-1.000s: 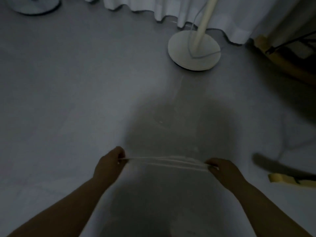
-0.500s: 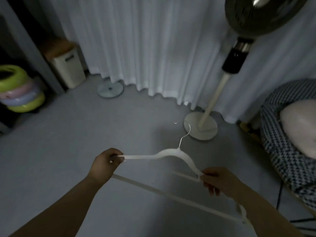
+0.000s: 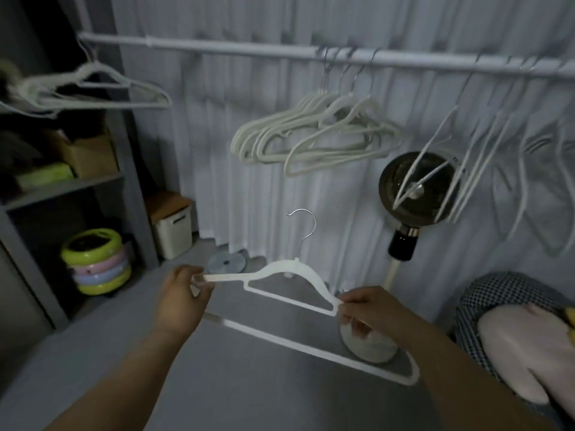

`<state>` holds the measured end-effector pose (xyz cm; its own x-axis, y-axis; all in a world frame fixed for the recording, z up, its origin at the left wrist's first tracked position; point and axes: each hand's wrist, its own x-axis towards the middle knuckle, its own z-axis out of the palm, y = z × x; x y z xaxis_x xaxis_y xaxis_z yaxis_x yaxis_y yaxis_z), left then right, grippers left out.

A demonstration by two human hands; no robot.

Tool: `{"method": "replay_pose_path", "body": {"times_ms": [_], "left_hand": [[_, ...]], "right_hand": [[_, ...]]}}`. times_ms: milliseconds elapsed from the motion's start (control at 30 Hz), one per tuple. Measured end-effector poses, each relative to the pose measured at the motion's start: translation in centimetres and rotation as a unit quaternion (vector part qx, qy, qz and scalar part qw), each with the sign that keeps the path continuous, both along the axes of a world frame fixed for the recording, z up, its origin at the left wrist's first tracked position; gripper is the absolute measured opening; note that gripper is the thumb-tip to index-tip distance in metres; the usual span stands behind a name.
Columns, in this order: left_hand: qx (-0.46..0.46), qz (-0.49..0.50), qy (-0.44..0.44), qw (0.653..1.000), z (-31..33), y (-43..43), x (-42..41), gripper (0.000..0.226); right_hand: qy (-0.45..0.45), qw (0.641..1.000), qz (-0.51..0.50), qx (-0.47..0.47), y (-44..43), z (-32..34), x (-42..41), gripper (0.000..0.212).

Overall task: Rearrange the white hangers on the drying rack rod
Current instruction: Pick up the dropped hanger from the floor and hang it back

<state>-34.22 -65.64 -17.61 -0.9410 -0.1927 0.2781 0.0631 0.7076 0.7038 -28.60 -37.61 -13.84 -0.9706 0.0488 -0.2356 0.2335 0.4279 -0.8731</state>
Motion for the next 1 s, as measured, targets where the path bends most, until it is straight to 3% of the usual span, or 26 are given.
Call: {"method": "replay_pose_path", "body": {"times_ms": [100, 233, 367, 500, 567, 667, 767, 833, 1000], "left_hand": [[0.002, -0.006, 0.014, 1.0, 3.3, 1.3, 0.6, 0.034], [0.086, -0.109, -0.034, 0.99, 7.3, 3.7, 2.2, 0.012], [0.235, -0.223, -0.136, 0.936, 10.6, 6.1, 4.0, 0.025], [0.281, -0.257, -0.185, 0.906, 12.8, 7.5, 4.3, 0.033], [0.26, -0.256, -0.183, 0.913, 13.4, 8.1, 3.9, 0.033], [0.197, -0.264, -0.172, 0.928, 14.2, 8.7, 3.2, 0.012], [0.132, -0.275, -0.18, 0.935, 14.9, 9.8, 2.6, 0.027], [0.105, -0.269, -0.173, 0.942, 15.3, 10.9, 2.3, 0.033], [-0.01, -0.254, -0.079, 0.964, 16.1, 12.9, 1.3, 0.035]], "right_hand": [[0.017, 1.0, 0.011, -0.015, -0.7, 3.7, 0.8, 0.024], [0.048, 0.998, -0.002, -0.044, -2.7, 6.9, 2.0, 0.021], [0.062, 0.994, -0.015, -0.089, -5.4, 8.7, 3.1, 0.019], [0.07, 0.993, -0.034, -0.09, -7.5, 9.5, 4.0, 0.016], [0.077, 0.993, -0.034, -0.077, -8.1, 9.7, 4.3, 0.013], [0.094, 0.993, -0.039, -0.057, -8.2, 9.7, 4.4, 0.013], [0.099, 0.993, -0.05, -0.045, -7.9, 9.5, 4.4, 0.022], [0.099, 0.993, -0.044, -0.041, -7.7, 9.6, 4.4, 0.01], [0.109, 0.993, -0.027, 0.025, -5.8, 11.0, 3.6, 0.017]]}}
